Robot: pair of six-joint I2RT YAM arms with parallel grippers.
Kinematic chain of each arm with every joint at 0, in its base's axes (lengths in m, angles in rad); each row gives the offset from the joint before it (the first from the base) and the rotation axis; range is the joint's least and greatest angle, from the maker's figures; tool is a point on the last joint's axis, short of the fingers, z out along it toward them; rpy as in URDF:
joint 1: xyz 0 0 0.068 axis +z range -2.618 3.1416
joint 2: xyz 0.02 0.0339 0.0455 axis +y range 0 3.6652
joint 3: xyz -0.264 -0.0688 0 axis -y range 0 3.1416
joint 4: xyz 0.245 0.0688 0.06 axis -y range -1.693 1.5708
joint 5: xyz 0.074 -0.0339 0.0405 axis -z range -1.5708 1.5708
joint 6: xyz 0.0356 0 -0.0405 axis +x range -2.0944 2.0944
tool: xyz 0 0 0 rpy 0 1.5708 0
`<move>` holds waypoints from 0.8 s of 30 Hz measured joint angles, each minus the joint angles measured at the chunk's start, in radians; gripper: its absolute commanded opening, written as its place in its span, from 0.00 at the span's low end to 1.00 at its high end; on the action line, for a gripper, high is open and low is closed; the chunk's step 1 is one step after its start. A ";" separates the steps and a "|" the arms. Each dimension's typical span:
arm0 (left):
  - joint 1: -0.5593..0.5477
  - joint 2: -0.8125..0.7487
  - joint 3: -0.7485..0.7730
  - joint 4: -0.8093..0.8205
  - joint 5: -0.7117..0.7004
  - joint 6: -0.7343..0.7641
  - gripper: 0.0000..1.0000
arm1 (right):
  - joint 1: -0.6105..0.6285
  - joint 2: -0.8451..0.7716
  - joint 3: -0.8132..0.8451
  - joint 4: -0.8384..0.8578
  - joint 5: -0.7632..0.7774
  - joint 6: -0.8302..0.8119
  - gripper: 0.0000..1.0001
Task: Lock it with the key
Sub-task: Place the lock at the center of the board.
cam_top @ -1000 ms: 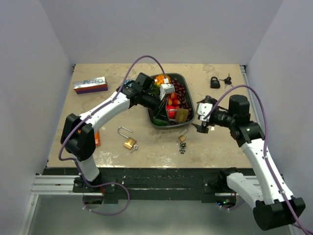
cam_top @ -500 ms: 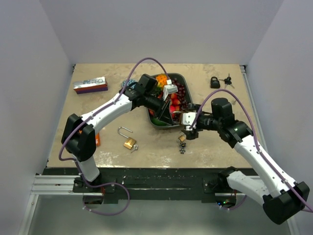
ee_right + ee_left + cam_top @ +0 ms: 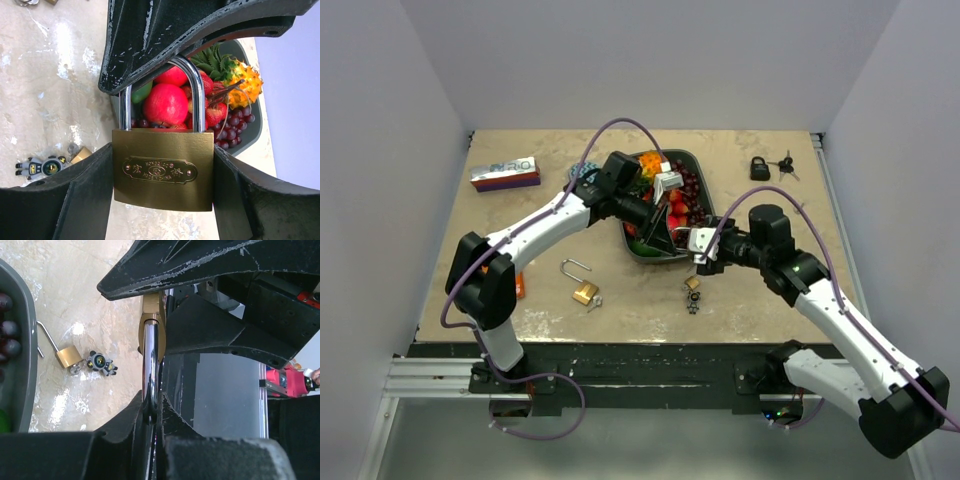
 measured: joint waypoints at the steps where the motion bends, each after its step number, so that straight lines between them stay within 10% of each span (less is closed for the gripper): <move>1: 0.000 0.000 0.000 0.003 0.000 -0.002 0.14 | 0.000 -0.002 0.000 0.001 0.003 0.005 0.08; 5: 0.009 0.000 0.000 0.025 0.018 -0.007 0.67 | 0.002 -0.005 0.000 0.001 0.022 0.061 0.00; 8: 0.036 -0.009 -0.001 0.057 0.023 -0.019 0.83 | -0.009 0.011 0.000 -0.003 0.057 0.153 0.00; 24: 0.246 -0.164 -0.037 0.293 -0.168 -0.040 0.94 | -0.520 0.529 0.186 -0.029 0.233 0.699 0.00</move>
